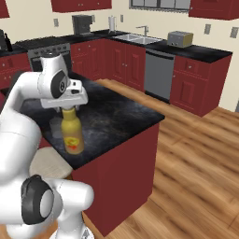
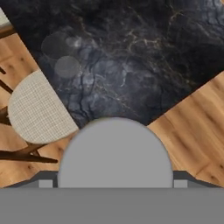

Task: There is a wine glass and glass cup on the dining counter. Place the wine bottle next to the wine glass and the juice bottle next to the glass cup.

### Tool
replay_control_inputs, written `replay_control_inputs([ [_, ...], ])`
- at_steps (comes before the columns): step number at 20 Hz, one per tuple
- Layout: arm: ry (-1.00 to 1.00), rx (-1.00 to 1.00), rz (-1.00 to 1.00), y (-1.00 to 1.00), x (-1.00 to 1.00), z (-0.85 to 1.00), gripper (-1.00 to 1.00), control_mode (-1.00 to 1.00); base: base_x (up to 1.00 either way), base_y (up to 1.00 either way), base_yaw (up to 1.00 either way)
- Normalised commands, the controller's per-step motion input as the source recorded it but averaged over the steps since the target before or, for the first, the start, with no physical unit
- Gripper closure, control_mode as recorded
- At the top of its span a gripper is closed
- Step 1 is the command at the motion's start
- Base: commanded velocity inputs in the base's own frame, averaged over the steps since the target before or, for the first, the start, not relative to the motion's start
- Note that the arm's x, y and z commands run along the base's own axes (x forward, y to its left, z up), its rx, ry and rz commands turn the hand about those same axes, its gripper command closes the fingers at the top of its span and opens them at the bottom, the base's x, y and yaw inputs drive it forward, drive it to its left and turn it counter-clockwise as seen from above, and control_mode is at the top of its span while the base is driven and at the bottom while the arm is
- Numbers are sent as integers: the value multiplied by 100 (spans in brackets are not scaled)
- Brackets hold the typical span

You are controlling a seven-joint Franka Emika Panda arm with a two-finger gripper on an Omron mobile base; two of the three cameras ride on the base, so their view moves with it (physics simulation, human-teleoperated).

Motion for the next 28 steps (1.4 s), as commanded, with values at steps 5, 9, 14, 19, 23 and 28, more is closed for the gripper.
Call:
replay_control_inputs([
  [5,9,0,7,25,57,-9,100,-100,0,0,0],
  [9,7,0,5,26,49,-9,100,-100,0,0,0],
  [14,4,-3,2,24,52,-15,100,-100,0,0,0],
  [19,0,-2,0,13,47,-20,100,-100,0,0,0],
  [23,1,0,0,15,34,-24,100,-100,0,0,0],
  [28,1,1,0,12,32,-23,100,-100,0,0,0],
])
